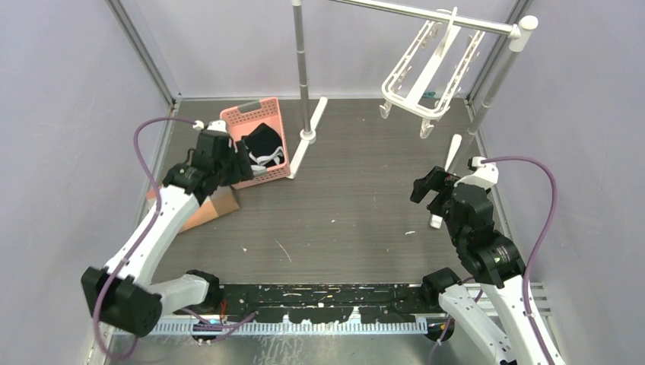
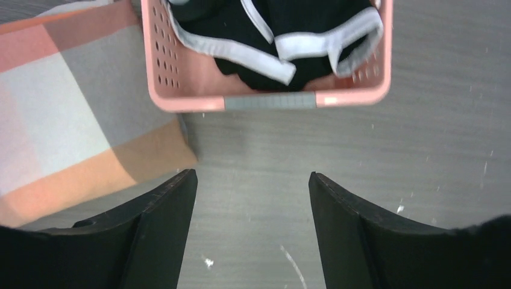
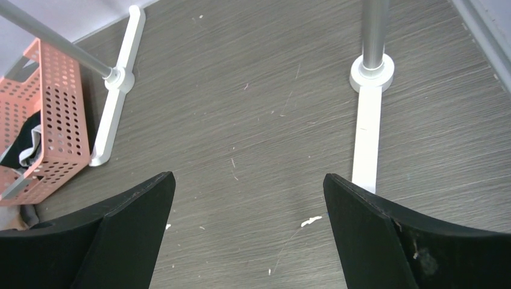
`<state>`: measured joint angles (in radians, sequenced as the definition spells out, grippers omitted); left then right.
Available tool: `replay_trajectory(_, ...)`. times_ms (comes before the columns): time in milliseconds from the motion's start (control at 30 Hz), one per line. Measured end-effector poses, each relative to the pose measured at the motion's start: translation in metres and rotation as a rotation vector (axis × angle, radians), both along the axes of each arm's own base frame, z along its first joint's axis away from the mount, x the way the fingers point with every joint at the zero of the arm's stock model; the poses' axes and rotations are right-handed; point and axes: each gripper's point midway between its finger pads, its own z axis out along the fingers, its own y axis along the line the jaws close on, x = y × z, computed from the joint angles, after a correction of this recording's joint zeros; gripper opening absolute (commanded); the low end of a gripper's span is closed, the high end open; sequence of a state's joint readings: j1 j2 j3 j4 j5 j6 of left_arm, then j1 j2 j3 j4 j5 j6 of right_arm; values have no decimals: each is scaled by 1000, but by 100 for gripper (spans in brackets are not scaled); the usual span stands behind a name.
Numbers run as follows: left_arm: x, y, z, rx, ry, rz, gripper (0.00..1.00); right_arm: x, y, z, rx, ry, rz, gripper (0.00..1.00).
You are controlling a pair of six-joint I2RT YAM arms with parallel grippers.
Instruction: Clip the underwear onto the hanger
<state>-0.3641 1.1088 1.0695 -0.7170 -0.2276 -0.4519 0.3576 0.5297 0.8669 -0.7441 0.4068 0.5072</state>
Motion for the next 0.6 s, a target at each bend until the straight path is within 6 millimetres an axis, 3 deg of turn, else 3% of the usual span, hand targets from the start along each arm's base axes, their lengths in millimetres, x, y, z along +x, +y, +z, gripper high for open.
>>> replay_trajectory(167, 47, 15, -23, -87, 66, 68, 67, 0, 7, -2, 13, 12, 36, 100)
replay_trajectory(367, 92, 12, -52, -105, 146, 67, 67, -1, 14, -12, 25, 28, 72, 100)
replay_trajectory(500, 114, 22, -53, -78, 149, 64, 67, -4, 17, -17, 34, 33, 88, 100)
replay_trajectory(600, 143, 26, -40, -35, 120, 18, 75, -6, 17, -15, 39, 23, 97, 100)
